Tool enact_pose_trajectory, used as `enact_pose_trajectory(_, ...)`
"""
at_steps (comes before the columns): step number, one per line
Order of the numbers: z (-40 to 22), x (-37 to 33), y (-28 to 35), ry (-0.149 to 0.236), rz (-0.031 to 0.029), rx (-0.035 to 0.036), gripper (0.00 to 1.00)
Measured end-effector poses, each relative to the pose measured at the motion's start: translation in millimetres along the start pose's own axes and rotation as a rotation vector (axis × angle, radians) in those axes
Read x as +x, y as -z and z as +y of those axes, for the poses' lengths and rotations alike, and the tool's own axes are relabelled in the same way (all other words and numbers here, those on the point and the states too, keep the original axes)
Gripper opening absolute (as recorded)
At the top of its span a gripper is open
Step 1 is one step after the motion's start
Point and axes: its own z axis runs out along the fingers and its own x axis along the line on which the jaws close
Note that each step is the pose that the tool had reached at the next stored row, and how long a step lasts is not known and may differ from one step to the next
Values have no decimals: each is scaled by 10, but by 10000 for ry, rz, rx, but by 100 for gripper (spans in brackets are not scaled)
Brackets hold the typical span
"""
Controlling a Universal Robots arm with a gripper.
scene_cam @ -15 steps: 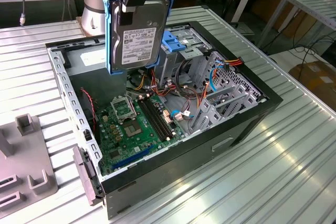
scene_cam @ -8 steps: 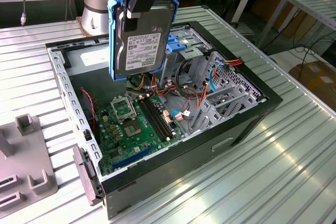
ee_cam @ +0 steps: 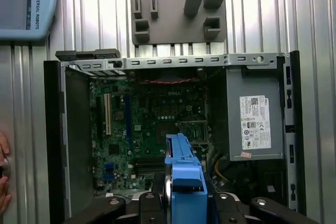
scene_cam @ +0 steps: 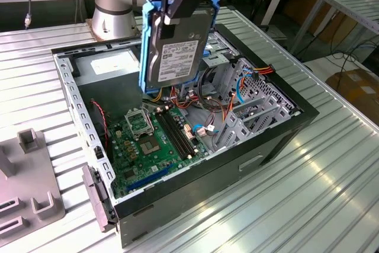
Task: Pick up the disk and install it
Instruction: 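Insert the disk into the insertion slot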
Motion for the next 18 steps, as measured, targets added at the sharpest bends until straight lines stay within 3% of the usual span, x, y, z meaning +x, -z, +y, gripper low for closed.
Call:
enact_pose_trajectory(2,-176,-9,4,0,0,0,37)
enact_pose_trajectory(6,-357,-17,7,0,1,0,37)
enact_pose_trajectory(9,-413,-19,9,0,10,0,37)
enact_pose_trajectory(15,-460,-19,47,-6,40,12,37)
enact_pose_trajectory(17,-471,-13,52,-8,77,13,37)
enact_pose_trajectory(18,-477,0,52,-10,142,16,37)
